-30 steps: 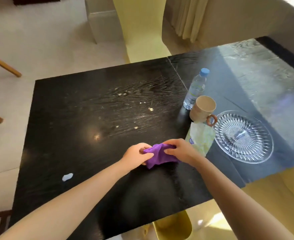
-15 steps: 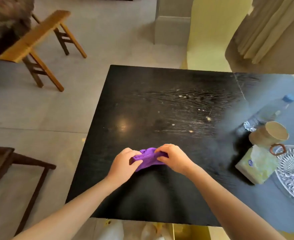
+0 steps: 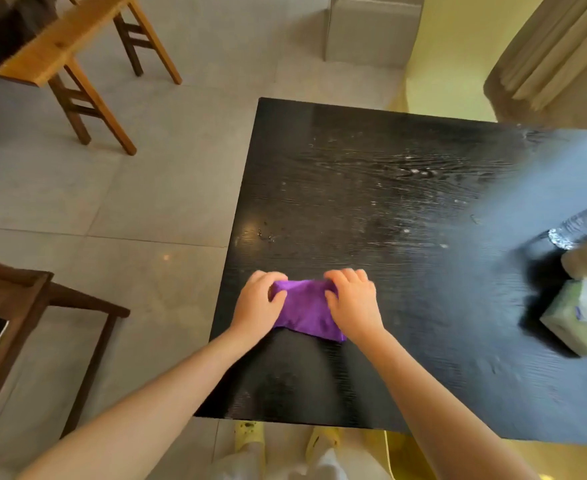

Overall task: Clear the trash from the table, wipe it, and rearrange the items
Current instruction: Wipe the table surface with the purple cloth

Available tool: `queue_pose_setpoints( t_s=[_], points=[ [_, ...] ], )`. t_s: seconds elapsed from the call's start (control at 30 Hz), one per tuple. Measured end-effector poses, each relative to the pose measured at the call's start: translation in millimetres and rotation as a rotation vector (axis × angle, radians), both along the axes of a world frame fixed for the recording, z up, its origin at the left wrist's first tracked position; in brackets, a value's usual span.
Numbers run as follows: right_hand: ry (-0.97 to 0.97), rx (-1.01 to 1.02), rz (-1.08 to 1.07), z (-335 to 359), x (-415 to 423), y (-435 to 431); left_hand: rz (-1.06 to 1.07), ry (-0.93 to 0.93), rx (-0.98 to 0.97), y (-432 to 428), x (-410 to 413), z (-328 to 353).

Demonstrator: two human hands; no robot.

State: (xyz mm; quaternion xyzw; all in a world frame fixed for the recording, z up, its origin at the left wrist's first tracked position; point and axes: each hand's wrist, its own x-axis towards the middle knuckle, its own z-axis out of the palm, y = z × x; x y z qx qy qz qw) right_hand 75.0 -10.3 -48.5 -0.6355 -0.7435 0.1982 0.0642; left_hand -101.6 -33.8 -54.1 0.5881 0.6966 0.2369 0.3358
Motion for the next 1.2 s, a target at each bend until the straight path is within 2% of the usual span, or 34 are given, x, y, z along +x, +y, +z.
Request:
queue_pose_setpoints(
  t_s=[0.07,0.13,0.23,0.33,0.5,0.7,0.8,0.93,1.2],
  points=[
    [-0.076,0.064,0.054,-11,-13,3,0.027,0.021,-0.023,9,-6,-17],
    [-0.082,0.089,0.263,-24,-23,-3,0.050,0.101,-0.005,8,-14,-31],
    [-0.176,0.039,0.608,-44,-26,-15,0.074,0.331,0.070,5,-34,-50],
    [-0.193,0.018,0.700,-52,-22,-2,-0.005,0.527,0.033,7,-51,-67],
    [-0.166,0.031,0.847,-67,-14,21,-0.101,0.658,-0.019,3,-54,-82],
    [-0.133,0.187,0.815,-82,-16,20,-0.103,0.716,-0.013,3,-52,-84],
    [-0.088,0.178,0.668,-85,-25,25,-0.110,0.735,-0.015,3,-51,-84],
    [-0.080,0.146,0.484,-86,-58,78,-0.109,0.769,-0.012,3,-49,-86],
    [-0.026,0.073,0.408,-89,-109,193,-0.103,0.786,-0.015,1,-46,-86]
  ],
)
